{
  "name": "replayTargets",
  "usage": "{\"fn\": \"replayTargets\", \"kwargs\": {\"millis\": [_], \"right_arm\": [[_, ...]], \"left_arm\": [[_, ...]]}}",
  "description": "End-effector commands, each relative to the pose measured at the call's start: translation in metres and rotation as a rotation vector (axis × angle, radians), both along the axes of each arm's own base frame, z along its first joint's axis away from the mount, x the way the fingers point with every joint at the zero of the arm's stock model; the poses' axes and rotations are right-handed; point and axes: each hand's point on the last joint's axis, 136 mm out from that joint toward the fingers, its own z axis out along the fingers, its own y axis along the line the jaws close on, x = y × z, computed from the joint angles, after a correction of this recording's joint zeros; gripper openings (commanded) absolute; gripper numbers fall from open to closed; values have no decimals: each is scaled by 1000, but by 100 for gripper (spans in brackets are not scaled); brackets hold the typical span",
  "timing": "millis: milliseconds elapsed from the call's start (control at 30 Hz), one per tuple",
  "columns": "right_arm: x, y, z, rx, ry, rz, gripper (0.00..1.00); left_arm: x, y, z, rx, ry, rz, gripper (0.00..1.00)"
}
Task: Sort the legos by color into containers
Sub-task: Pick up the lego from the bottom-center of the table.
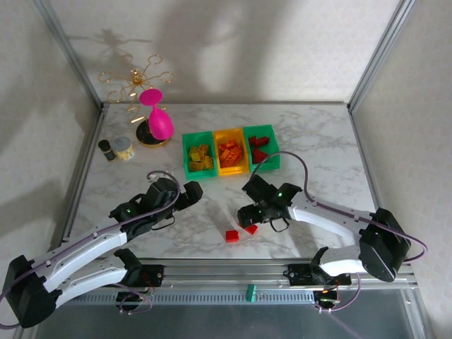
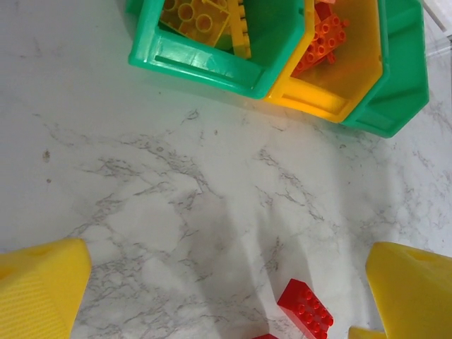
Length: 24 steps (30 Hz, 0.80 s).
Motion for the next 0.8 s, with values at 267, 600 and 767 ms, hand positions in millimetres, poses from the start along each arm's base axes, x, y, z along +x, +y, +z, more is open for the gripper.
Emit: {"fn": "replayTargets", "kwargs": {"millis": [267, 600, 767], "right_arm": [[-16, 1, -34, -98, 69, -32, 81], [-5, 5, -49, -154, 55, -35, 77], [18, 8, -45, -190, -13, -81, 69]], "left_arm": [[-7, 11, -8, 19, 26, 35, 100], [-4, 10, -6, 32, 23, 35, 100], [-1, 7, -8, 38, 27, 32, 100]]}}
